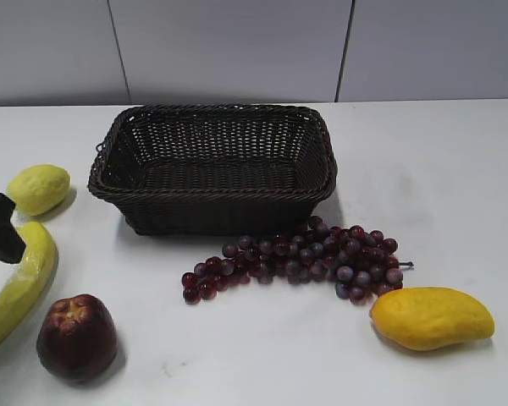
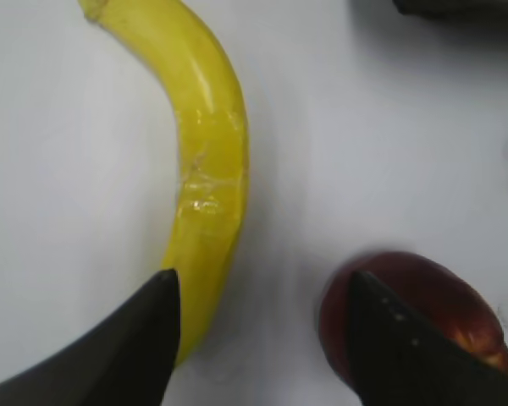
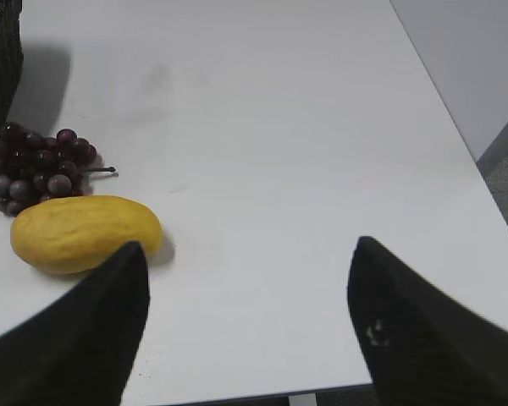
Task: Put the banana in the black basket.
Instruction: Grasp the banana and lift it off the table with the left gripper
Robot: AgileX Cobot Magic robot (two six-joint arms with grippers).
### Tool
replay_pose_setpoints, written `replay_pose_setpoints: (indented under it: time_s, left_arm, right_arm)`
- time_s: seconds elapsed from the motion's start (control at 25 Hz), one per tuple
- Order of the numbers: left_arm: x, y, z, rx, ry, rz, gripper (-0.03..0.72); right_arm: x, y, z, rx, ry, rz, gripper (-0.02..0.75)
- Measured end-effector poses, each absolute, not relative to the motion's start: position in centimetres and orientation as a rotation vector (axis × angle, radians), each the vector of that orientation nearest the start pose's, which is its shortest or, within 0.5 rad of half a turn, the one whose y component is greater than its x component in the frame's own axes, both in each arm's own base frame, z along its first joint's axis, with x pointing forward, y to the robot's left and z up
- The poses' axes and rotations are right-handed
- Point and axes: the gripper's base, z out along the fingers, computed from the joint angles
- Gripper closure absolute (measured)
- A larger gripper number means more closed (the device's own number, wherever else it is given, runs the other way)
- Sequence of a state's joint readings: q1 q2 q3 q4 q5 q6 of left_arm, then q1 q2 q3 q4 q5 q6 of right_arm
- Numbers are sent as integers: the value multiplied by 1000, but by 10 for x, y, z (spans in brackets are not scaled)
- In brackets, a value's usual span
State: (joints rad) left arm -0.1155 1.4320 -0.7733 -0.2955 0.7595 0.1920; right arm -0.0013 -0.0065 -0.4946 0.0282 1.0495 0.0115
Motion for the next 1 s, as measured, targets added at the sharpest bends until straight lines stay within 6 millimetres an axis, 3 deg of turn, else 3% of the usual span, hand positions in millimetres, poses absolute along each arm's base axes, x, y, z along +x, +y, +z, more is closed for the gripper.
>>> replay_pose_setpoints:
  time_s: [0.44,1.0]
  left_arm:
    - [283,-52,164,214,3016,-203,82]
    - [295,-57,131,242,3077,-135,85]
  right_arm:
    - [-5,2,277,12,2032,40,155]
    - [-5,2,277,12,2032,40,155]
